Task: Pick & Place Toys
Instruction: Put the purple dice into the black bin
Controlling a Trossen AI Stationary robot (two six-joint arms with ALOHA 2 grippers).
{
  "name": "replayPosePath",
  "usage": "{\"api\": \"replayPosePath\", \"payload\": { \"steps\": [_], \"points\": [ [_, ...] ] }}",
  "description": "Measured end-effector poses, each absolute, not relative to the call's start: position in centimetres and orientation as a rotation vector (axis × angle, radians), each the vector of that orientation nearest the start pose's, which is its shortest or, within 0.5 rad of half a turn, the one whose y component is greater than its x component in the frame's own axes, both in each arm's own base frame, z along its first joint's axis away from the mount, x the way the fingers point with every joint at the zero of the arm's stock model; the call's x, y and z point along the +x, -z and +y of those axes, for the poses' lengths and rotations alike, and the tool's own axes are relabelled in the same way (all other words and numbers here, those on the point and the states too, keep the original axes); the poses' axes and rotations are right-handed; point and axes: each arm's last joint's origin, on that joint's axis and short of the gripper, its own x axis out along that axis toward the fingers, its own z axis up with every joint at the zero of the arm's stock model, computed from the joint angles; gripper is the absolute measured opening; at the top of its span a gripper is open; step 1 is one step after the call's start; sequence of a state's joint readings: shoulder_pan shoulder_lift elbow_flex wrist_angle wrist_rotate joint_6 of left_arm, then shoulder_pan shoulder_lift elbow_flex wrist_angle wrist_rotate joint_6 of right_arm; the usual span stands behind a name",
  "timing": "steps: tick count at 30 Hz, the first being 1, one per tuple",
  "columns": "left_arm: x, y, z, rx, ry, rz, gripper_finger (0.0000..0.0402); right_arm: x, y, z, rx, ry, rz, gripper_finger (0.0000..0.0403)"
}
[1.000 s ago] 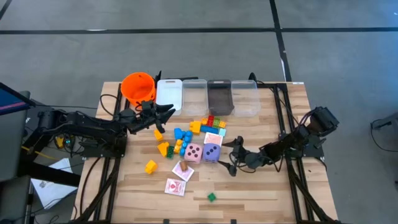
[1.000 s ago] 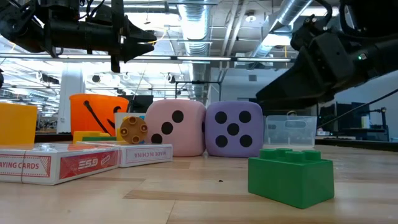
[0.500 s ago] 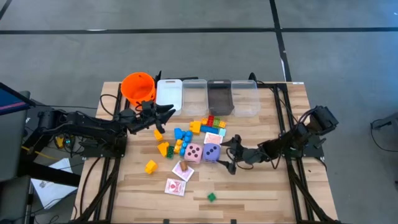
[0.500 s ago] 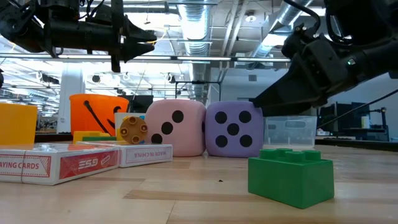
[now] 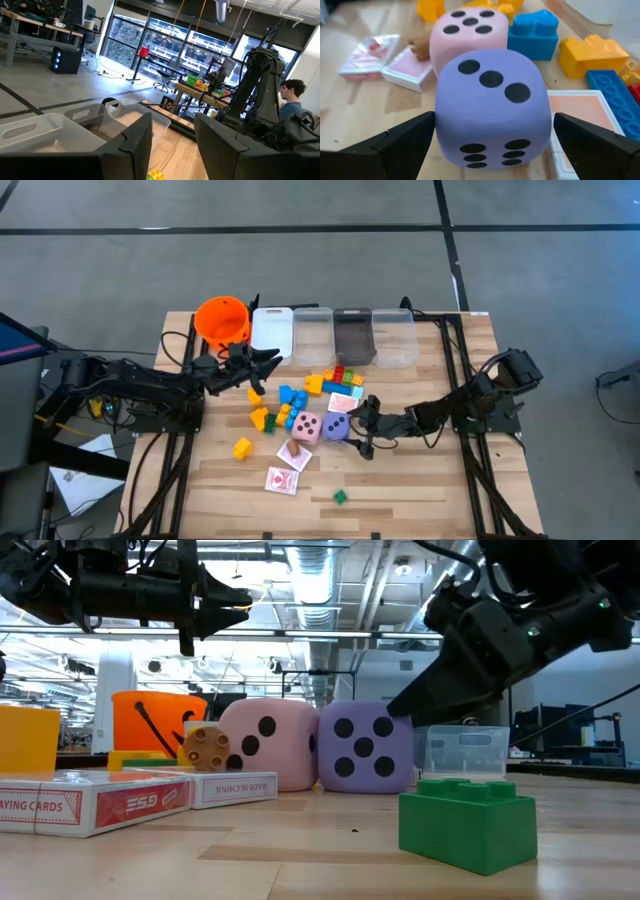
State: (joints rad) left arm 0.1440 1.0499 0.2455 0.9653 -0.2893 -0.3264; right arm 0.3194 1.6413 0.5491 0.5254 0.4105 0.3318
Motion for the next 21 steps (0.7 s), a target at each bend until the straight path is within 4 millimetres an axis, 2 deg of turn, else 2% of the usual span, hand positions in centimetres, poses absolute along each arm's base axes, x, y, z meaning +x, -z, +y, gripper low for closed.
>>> {"api": "replayPosePath", "payload": {
  "steps": [7, 10, 13, 18, 21],
  "points": [
    [19.28, -21.29, 3.63, -0.332, -0.402, -0.231, 0.014, 27.8, -12.88, 7.52, 0.108, 0.187, 0.526, 0.0398],
    [19.28, -21.29, 3.63, -0.332, -0.402, -0.231, 0.014, 27.86, -12.88, 7.4, 0.12, 0.176, 0.53, 0.0385],
    [19.28, -21.29, 3.62, -0.332, -0.402, -0.231, 0.014, 27.96, -12.92, 7.19, 0.154, 0.178, 0.529, 0.0355],
    [19.28, -21.29, 3.63, -0.332, -0.402, -0.231, 0.014, 28.08, -12.96, 6.82, 0.197, 0.193, 0.523, 0.0281],
    [19.28, -21.29, 3.63, -0.332, -0.402, -0.231, 0.014, 28.14, -13.02, 6.77, 0.204, 0.195, 0.515, 0.0254]
  ]
}}
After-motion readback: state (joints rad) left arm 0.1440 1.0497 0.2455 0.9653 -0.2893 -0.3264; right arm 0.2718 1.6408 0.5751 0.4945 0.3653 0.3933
